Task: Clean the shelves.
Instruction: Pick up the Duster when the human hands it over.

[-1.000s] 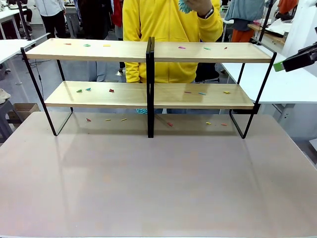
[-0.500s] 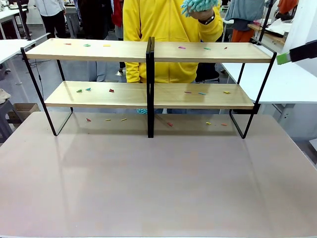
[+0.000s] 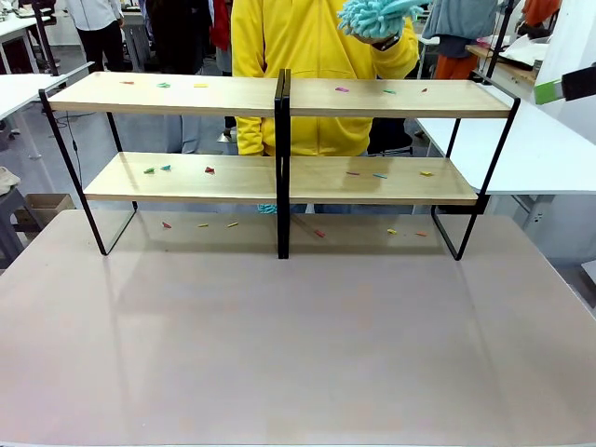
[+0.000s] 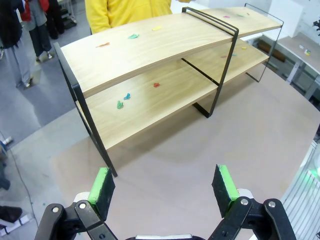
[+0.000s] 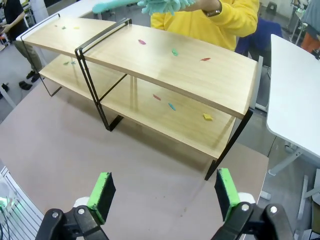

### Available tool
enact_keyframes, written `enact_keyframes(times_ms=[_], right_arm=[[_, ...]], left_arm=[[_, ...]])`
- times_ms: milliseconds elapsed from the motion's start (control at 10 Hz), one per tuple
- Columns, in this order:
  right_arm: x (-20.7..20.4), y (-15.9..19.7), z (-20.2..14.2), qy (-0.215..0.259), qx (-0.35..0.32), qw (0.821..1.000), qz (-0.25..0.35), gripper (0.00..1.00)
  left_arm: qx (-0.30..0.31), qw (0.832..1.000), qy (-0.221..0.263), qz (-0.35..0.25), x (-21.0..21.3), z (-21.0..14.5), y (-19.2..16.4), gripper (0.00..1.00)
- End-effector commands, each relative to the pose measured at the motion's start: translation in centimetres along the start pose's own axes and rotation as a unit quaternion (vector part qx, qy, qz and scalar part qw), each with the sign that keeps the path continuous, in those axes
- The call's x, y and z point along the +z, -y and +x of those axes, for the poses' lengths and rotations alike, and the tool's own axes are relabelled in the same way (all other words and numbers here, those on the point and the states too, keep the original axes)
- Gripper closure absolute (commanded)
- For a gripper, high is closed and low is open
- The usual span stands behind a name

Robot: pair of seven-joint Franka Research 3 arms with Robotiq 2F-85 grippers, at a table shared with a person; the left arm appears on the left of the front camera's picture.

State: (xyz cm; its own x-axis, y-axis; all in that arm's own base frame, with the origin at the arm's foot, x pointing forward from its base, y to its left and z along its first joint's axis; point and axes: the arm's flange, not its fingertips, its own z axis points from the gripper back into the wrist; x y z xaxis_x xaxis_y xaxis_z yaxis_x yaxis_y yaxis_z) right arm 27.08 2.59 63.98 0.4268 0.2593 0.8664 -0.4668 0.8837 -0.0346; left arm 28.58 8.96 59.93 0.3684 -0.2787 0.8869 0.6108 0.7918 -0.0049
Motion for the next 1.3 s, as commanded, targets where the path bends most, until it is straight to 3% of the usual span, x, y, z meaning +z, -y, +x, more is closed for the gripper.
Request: enact_keyframes(times_ms=[0,500,600,700,800,900,1000,1100,1200], right_arm=[[0.0,0.1,0.0,0.000,-0.001,1.000,0.000,0.00],[0.0,0.0,0.0,0.000,0.000,1.000,0.000,0.00],[-2.5,2.1,4.5,-0.051,-0.133,0.979,0.143,0.00],[-5.5,4.1,8.5,-0.077,-0.294,0.923,0.236,0.00],[-9.0,5.5,11.5,-0.155,-0.453,0.838,0.261,0.00],[-10.0,5.1,12.2,-0.146,-0.490,0.830,0.222,0.00],[-5.7,2.8,6.1,-0.034,-0.155,0.976,0.149,0.00],[-8.9,3.8,9.1,-0.054,-0.217,0.956,0.188,0.00],[-8.9,3.8,9.0,-0.078,-0.221,0.953,0.192,0.00]], left_arm=[[-0.004,1.000,0.004,-0.007,-0.1,0.1,0.2,0.00],[-0.004,1.000,0.004,-0.007,-0.1,0.1,0.2,0.00],[-0.004,1.000,0.004,-0.007,-0.1,0.1,0.2,0.00],[-0.004,1.000,0.004,-0.007,-0.1,0.1,0.2,0.00],[-0.004,1.000,0.004,-0.007,-0.1,0.1,0.2,0.00],[-0.004,1.000,0.004,-0.007,-0.1,0.1,0.2,0.00],[-0.004,1.000,0.004,-0.007,-0.1,0.1,0.2,0.00],[-0.004,1.000,0.004,-0.007,-0.1,0.1,0.2,0.00],[-0.004,1.000,0.004,-0.007,-0.1,0.1,0.2,0.00]])
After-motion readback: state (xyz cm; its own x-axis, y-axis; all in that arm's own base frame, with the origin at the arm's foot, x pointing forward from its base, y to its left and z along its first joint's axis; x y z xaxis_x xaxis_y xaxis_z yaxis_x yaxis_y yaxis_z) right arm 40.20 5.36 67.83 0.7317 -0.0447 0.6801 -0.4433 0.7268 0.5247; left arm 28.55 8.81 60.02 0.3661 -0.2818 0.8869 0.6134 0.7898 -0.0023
